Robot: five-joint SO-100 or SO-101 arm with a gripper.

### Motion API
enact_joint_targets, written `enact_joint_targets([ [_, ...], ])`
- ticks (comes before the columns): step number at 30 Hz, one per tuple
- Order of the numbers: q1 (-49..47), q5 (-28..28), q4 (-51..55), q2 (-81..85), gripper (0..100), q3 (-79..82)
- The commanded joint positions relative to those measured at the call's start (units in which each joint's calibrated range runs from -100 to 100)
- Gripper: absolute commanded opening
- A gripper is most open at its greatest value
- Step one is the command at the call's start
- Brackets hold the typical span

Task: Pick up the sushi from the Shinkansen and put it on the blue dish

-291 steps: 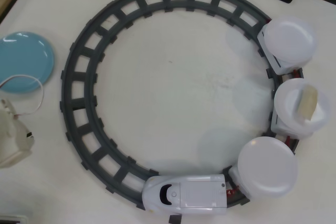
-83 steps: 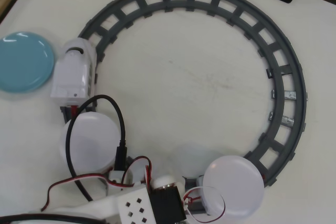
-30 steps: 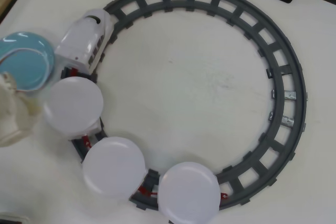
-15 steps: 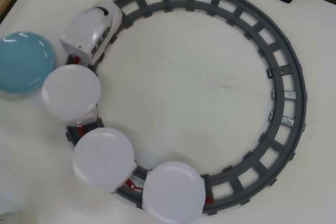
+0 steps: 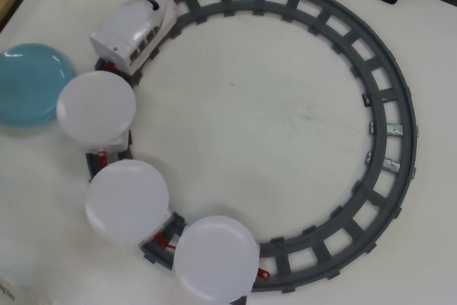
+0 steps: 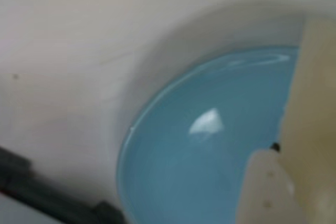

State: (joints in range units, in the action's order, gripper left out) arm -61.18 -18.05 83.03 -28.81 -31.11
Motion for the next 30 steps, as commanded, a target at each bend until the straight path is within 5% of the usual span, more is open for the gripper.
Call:
enact_joint_targets([
  [1, 0.8, 0.2, -0.4, -4.8, 4, -9.8],
  [30, 8.6, -2.7, 0.1, -18.9, 5, -24.1],
])
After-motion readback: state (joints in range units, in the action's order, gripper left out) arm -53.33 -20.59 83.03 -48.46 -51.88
